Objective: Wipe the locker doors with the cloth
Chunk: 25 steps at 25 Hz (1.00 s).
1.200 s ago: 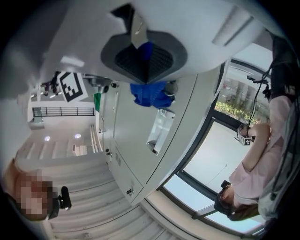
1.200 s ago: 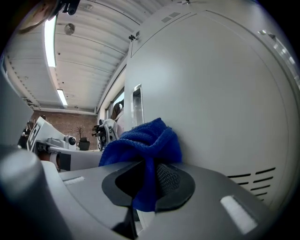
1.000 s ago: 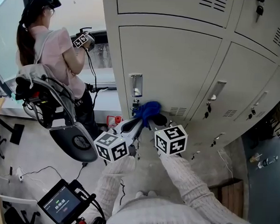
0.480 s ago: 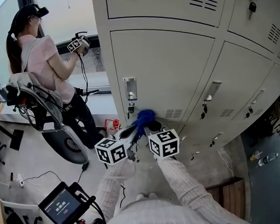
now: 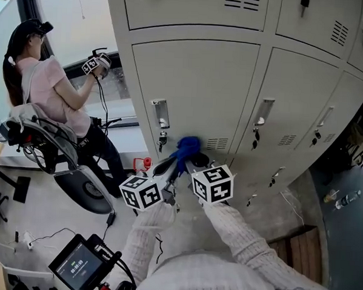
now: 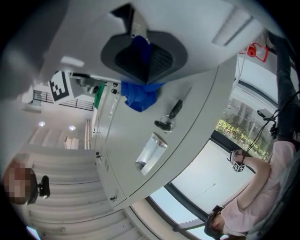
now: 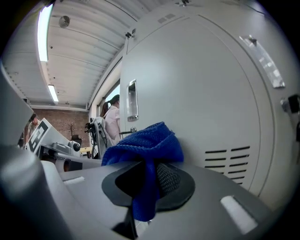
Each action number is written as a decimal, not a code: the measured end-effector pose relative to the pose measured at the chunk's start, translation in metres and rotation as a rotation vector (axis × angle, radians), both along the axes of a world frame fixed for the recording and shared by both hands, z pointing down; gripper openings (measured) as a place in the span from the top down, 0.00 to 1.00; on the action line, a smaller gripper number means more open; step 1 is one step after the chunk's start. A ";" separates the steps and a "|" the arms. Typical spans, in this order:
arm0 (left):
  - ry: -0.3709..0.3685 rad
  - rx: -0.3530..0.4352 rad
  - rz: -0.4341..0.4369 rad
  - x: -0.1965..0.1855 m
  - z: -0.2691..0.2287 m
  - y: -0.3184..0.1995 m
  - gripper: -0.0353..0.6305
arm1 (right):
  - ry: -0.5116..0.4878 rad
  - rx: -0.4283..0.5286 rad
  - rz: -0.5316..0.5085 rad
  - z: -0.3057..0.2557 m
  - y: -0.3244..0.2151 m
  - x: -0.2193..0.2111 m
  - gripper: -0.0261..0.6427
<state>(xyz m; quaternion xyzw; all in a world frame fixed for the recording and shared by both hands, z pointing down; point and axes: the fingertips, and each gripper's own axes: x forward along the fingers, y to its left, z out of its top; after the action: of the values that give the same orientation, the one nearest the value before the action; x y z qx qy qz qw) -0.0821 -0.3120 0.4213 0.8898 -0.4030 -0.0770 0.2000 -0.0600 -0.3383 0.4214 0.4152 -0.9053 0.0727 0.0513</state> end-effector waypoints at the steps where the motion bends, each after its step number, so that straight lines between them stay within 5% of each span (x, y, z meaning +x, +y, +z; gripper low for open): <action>1: 0.001 0.020 0.009 0.005 -0.009 0.002 0.94 | -0.005 0.019 0.003 -0.009 0.002 0.005 0.89; 7: -0.085 0.248 0.040 0.030 -0.089 0.022 0.94 | -0.093 0.181 0.014 -0.090 0.020 0.029 0.89; 15: -0.031 0.503 0.087 0.042 -0.203 0.031 0.94 | -0.132 0.463 0.021 -0.212 0.029 0.042 0.89; 25: -0.110 0.672 0.062 0.042 -0.284 0.010 0.94 | -0.141 0.548 0.004 -0.297 -0.001 0.039 0.90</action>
<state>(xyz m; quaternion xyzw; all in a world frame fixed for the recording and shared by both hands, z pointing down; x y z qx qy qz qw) -0.0401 -0.3022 0.1377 0.9206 -0.3379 -0.1511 -0.1242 -0.0212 -0.3393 0.1246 0.4092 -0.8919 -0.1458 -0.1259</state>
